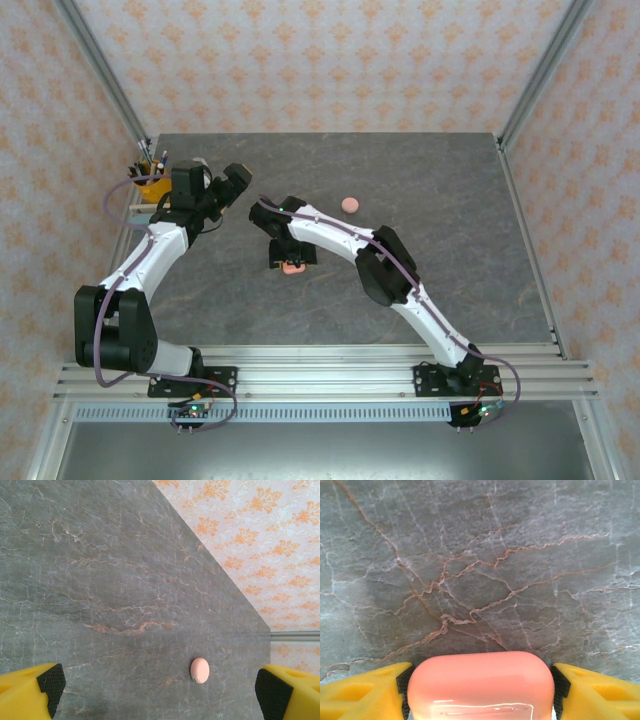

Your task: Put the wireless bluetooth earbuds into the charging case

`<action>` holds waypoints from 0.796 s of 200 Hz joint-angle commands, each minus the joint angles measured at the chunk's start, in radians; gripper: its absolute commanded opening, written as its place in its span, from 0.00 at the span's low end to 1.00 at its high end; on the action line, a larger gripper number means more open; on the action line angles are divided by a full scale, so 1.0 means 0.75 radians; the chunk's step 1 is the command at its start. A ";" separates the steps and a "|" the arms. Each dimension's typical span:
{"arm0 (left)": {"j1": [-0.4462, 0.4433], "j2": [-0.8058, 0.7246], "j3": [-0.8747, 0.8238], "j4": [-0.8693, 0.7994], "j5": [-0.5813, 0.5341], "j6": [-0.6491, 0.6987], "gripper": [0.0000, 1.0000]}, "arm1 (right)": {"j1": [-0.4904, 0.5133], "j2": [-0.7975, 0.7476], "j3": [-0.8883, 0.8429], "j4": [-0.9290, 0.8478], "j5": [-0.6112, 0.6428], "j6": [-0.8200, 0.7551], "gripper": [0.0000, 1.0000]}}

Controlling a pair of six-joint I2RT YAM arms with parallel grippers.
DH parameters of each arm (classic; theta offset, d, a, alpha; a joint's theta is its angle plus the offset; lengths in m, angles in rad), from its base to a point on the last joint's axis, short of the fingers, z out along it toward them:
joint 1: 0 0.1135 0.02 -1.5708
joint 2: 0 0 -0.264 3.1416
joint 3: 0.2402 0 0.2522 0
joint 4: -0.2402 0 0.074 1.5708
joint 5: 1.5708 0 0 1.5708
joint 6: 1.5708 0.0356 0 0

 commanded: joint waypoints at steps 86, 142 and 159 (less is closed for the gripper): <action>0.012 -0.051 -0.016 0.010 0.002 0.000 1.00 | 0.015 -0.007 0.006 -0.071 0.084 -0.032 0.60; 0.012 -0.065 -0.021 -0.014 -0.009 0.016 1.00 | -0.001 -0.086 -0.016 -0.034 0.121 -0.014 0.59; 0.012 -0.072 -0.034 -0.020 -0.010 0.022 1.00 | -0.018 -0.120 -0.038 -0.008 0.120 -0.004 0.59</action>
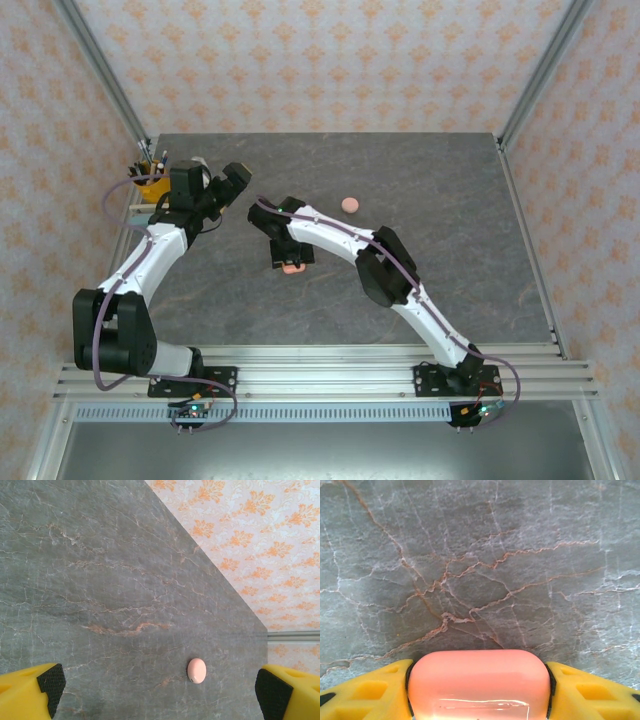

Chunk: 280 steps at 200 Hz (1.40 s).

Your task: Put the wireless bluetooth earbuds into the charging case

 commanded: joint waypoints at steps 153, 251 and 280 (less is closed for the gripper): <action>0.010 -0.138 -0.361 0.170 0.133 0.059 1.00 | -0.246 -0.277 -0.094 0.201 -0.005 0.126 0.58; -0.282 -0.021 -0.609 0.777 0.127 0.025 1.00 | -0.338 -0.247 0.025 0.279 -0.117 0.249 0.58; -0.337 0.034 -0.607 0.885 0.085 0.025 0.99 | -0.358 -0.249 0.028 0.314 -0.166 0.295 0.58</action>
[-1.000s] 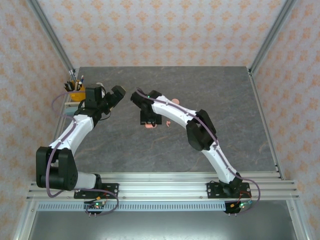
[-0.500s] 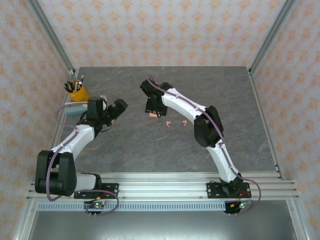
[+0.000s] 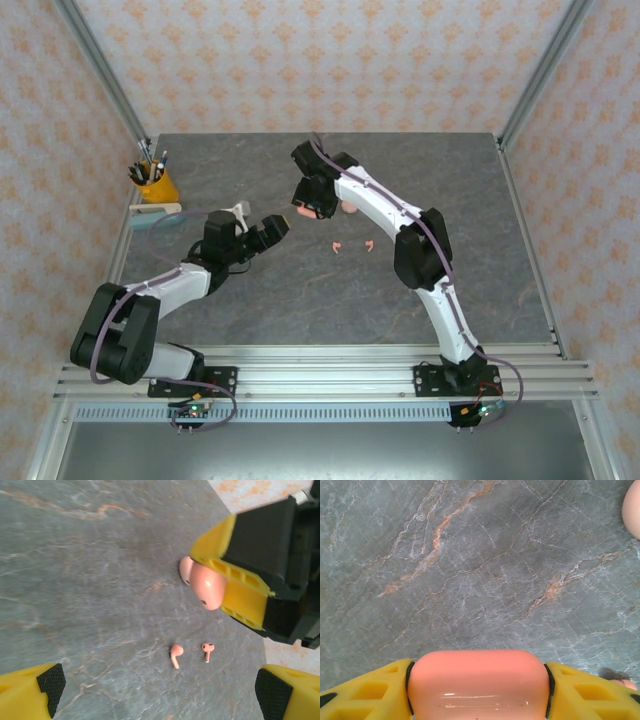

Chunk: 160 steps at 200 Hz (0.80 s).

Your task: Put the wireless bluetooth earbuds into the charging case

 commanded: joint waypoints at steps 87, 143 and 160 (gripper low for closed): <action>-0.070 0.172 0.049 0.402 -0.111 -0.024 0.80 | -0.056 -0.072 -0.023 0.189 -0.195 0.244 0.57; -0.076 0.240 0.137 0.433 -0.117 -0.017 0.77 | -0.062 -0.079 -0.055 0.279 -0.281 0.347 0.57; -0.076 0.255 0.164 0.431 -0.123 -0.009 0.76 | -0.061 -0.085 -0.068 0.301 -0.296 0.370 0.57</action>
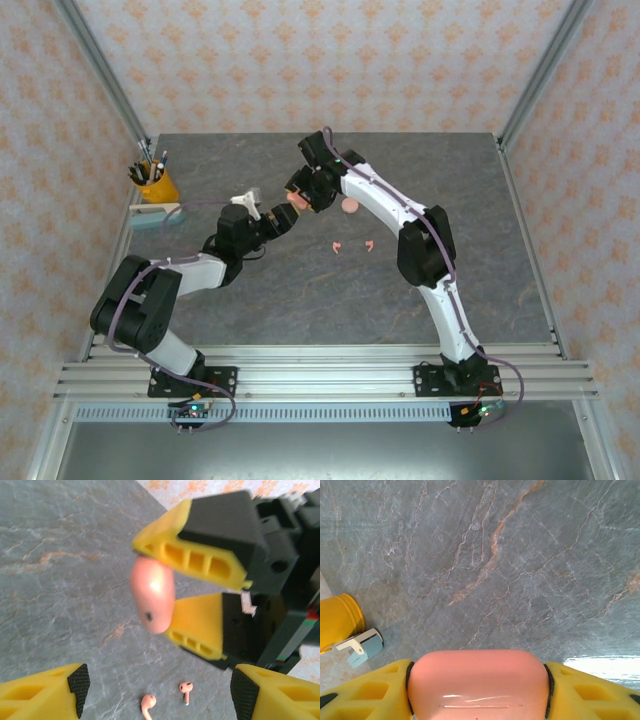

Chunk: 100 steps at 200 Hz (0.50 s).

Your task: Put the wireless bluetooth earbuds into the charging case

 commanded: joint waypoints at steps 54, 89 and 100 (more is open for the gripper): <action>-0.007 0.083 0.109 0.085 -0.035 0.026 0.70 | -0.010 -0.089 -0.030 0.086 -0.067 0.094 0.57; -0.007 0.119 0.124 0.110 -0.045 0.022 0.68 | -0.010 -0.098 -0.043 0.105 -0.087 0.106 0.57; -0.007 0.128 0.133 0.111 -0.047 0.024 0.67 | -0.010 -0.102 -0.051 0.115 -0.098 0.116 0.57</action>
